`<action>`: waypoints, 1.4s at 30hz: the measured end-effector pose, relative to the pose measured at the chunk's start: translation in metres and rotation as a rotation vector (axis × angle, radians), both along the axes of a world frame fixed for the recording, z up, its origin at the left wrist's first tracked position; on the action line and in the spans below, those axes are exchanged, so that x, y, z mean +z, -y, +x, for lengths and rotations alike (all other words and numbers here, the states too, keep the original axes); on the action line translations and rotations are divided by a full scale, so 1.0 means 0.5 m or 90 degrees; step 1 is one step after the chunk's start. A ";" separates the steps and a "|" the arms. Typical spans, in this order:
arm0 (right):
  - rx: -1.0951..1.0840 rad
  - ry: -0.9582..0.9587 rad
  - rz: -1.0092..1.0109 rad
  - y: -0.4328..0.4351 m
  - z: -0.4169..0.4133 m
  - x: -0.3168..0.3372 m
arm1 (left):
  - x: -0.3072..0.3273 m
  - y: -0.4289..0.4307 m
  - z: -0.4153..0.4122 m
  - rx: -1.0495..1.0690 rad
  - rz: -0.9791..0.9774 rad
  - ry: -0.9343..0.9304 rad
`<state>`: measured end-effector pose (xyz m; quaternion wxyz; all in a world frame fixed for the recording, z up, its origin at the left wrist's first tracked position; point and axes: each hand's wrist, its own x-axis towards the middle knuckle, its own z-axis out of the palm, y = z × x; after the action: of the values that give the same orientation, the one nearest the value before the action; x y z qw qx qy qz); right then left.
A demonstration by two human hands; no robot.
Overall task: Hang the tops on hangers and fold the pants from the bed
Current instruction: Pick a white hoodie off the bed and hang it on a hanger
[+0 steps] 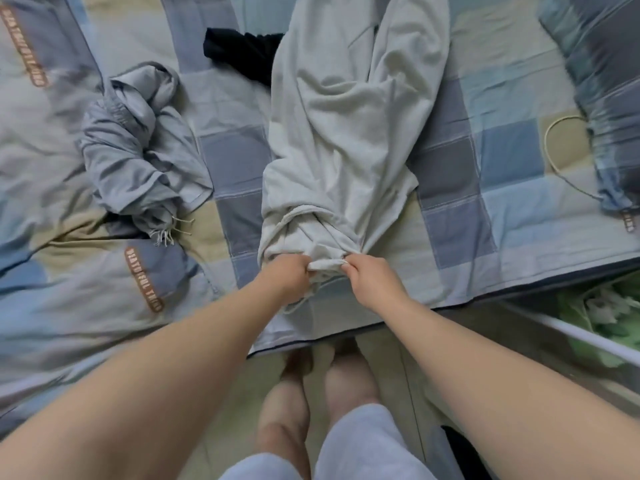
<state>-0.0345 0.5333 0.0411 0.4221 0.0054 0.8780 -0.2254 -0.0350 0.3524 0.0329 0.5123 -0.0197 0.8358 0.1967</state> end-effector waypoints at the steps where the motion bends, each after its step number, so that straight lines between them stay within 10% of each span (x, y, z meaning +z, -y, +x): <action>1: -0.007 0.019 0.002 0.022 0.023 -0.009 | -0.006 0.016 0.021 -0.022 -0.010 0.012; 16: -0.099 0.153 -0.064 0.127 0.123 0.011 | 0.010 0.170 0.218 0.051 0.001 0.045; 42: 0.017 -0.183 0.062 -0.191 -0.595 -0.233 | -0.216 -0.083 -0.489 0.334 -0.077 -0.382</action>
<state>-0.3320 0.6288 -0.0753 0.2940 -0.0184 0.9394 -0.1753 -0.2795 0.3939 -0.0750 0.1762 -0.2043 0.9248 0.2682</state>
